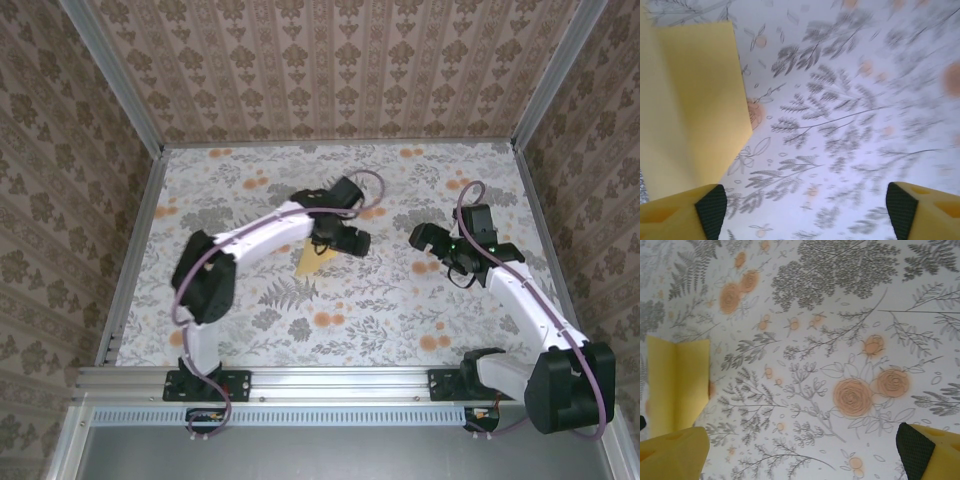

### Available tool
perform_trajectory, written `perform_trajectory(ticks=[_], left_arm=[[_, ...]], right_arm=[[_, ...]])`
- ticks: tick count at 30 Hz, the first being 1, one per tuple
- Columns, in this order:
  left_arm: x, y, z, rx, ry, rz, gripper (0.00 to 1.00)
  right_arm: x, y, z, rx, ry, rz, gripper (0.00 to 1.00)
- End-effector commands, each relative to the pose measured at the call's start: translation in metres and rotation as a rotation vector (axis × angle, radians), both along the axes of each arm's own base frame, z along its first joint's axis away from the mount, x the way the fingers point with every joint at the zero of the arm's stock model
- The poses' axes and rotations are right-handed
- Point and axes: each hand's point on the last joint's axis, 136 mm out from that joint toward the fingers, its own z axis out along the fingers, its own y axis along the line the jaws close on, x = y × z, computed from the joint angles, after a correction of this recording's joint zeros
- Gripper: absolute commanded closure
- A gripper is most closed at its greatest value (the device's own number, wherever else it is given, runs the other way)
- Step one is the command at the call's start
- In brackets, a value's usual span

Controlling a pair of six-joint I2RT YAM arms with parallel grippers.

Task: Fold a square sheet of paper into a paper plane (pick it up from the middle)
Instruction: Turn over the paper at the center of the table, then move the paper to the center of the table.

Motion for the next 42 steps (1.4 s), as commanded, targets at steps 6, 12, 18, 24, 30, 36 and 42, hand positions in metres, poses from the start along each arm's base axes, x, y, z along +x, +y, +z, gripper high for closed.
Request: perform_trajectory(ticks=[6, 12, 18, 24, 30, 36, 42], left_arm=[[0.025, 0.059, 0.046, -0.333, -0.019, 0.189, 0.0], [0.035, 0.158, 0.022, -0.291, -0.02, 0.449, 0.0], [0.031, 0.231, 0.006, -0.309, 0.006, 0.648, 0.0], [0.016, 0.271, -0.002, -0.293, 0.018, 0.755, 0.0], [0.006, 0.283, -0.004, -0.3, 0.048, 0.767, 0.0], [0.012, 0.274, -0.001, -0.347, 0.057, 0.722, 0.0], [0.011, 0.263, -0.001, -0.37, 0.074, 0.684, 0.0]], right_arm=[[0.01, 0.064, 0.024, 0.102, -0.048, 0.134, 0.1], [0.03, 0.136, 0.023, 0.093, -0.037, 0.247, 0.19], [0.048, 0.23, -0.006, 0.074, 0.04, 0.383, 0.36], [0.059, 0.294, -0.044, 0.076, 0.125, 0.473, 0.41], [0.064, 0.32, -0.079, 0.058, 0.203, 0.513, 0.42], [0.047, 0.312, -0.108, -0.021, 0.286, 0.579, 0.42], [0.0, 0.287, -0.134, -0.101, 0.407, 0.753, 0.43]])
